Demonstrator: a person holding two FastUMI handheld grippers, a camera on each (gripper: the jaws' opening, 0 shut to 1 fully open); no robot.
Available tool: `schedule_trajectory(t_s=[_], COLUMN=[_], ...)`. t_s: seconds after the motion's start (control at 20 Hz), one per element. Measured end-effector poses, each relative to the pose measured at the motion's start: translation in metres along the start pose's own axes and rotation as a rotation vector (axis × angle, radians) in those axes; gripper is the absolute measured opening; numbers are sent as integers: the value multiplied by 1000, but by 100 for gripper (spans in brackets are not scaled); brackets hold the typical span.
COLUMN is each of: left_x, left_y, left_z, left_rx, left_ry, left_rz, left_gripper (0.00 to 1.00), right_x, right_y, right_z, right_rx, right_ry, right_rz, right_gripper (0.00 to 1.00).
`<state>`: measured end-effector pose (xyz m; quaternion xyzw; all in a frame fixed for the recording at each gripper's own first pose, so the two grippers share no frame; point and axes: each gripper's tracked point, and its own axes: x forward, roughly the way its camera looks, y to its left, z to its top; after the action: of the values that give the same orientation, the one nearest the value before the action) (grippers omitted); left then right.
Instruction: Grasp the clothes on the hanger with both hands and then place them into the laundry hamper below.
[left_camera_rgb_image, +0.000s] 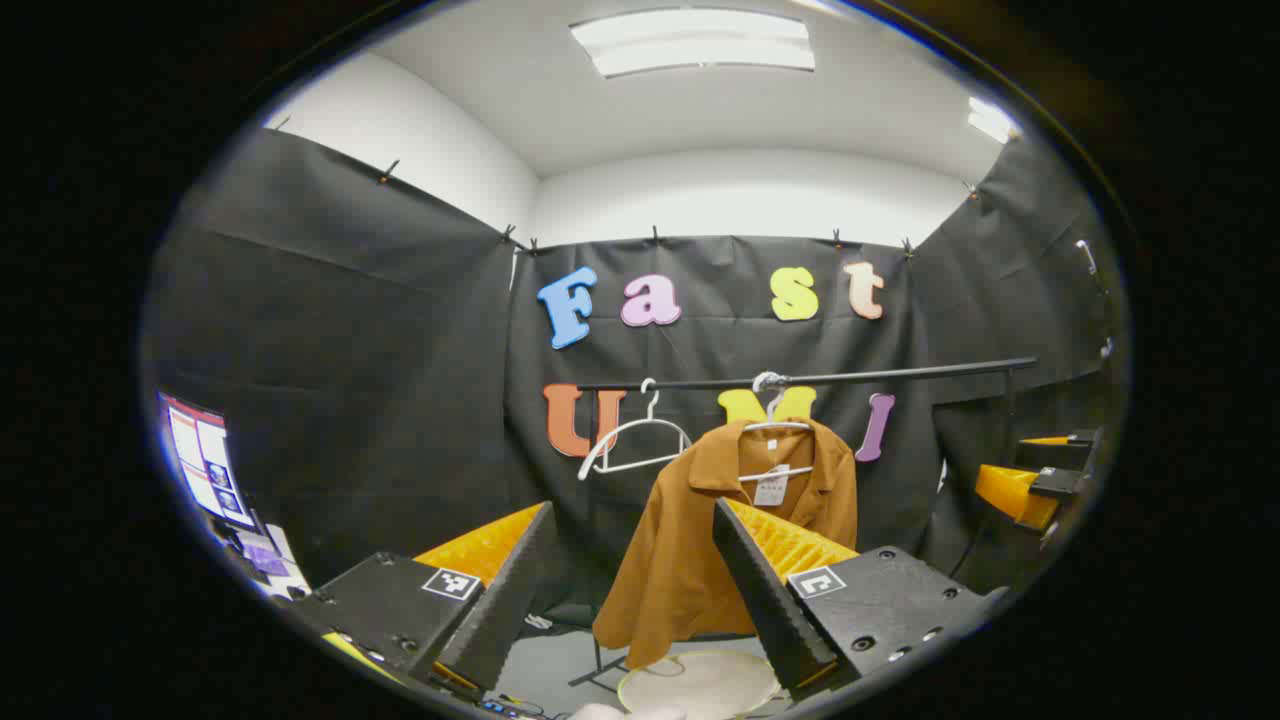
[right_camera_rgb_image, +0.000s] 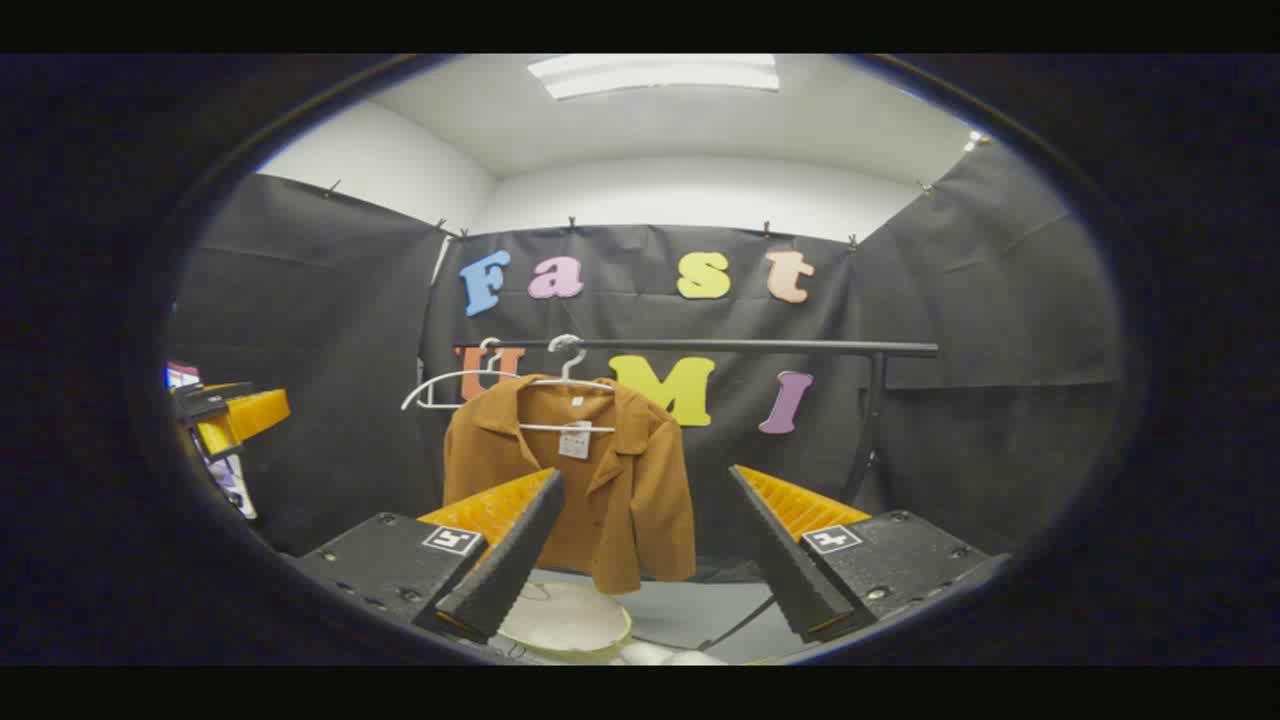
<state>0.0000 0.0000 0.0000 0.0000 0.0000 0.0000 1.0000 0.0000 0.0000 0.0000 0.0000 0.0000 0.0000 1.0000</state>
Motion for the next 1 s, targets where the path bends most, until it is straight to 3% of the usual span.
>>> schedule_trajectory(t_s=[0.75,1.0], left_x=[-1,10], left_y=[19,4], left_z=[-15,-22], left_rx=[1,14], left_ry=[47,69], left_rz=[-12,-36], left_gripper=[100,100], right_x=[-1,-1], right_y=[-5,-8], right_z=[-9,-14], right_rx=[-29,-33], right_ry=[33,55], right_rz=[7,13], right_gripper=[100,100])
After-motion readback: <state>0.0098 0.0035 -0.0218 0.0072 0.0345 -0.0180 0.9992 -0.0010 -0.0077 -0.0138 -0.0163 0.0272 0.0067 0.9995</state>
